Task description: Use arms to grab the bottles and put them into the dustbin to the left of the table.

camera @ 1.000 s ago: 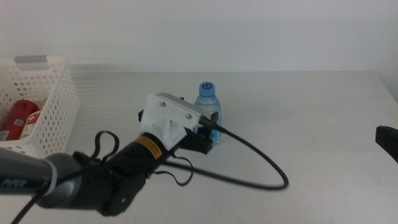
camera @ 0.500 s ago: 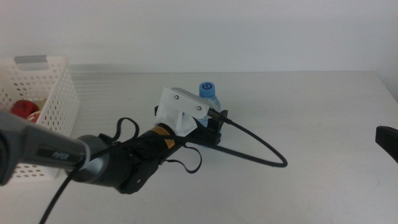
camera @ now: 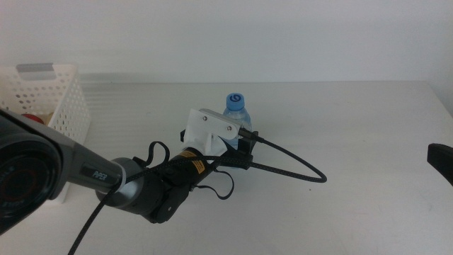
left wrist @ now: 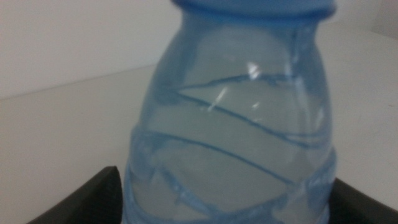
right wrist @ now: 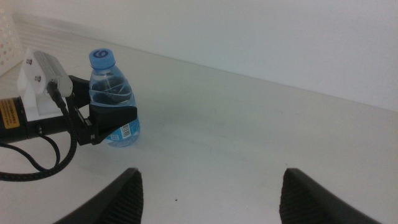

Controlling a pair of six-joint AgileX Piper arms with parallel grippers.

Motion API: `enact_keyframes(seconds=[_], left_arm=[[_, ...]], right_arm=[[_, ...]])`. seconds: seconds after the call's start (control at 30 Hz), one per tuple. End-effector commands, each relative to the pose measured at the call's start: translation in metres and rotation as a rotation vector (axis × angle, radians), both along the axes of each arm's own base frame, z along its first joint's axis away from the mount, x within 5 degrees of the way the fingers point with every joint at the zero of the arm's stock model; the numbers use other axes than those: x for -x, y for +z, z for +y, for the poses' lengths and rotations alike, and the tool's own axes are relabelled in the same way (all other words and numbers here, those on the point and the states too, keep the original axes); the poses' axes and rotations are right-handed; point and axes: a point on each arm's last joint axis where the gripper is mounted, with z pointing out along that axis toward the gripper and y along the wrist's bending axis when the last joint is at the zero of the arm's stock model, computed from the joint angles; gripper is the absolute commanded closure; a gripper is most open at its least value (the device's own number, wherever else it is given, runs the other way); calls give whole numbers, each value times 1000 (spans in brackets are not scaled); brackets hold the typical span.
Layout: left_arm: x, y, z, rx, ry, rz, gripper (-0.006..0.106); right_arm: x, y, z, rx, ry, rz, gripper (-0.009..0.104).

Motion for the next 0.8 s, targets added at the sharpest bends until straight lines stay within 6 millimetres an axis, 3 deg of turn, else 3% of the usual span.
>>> enact_keyframes(seconds=[0.0,0.1,0.17,0.33,0.4,0.77], left_arm=[[-6,30,-2,119,20,-109,18],[-5,31,-2,122,16,-112,31],[-5,32,-2,128,10,-125,46],[-2,41,-4,114,-19,-136,95],[1,50,-2,93,-25,-128,104],[38,120,36,19,70,-185,105]], right_arm=[[-2,14,1,-17,7,-84,38],[-2,14,1,-17,7,-84,38],[-2,14,1,-17,7,-84,38],[-2,14,1,-17,7,-84,38],[-2,14,1,-17,7,-84,38],[-2,14,1,-17,7,-84,38]])
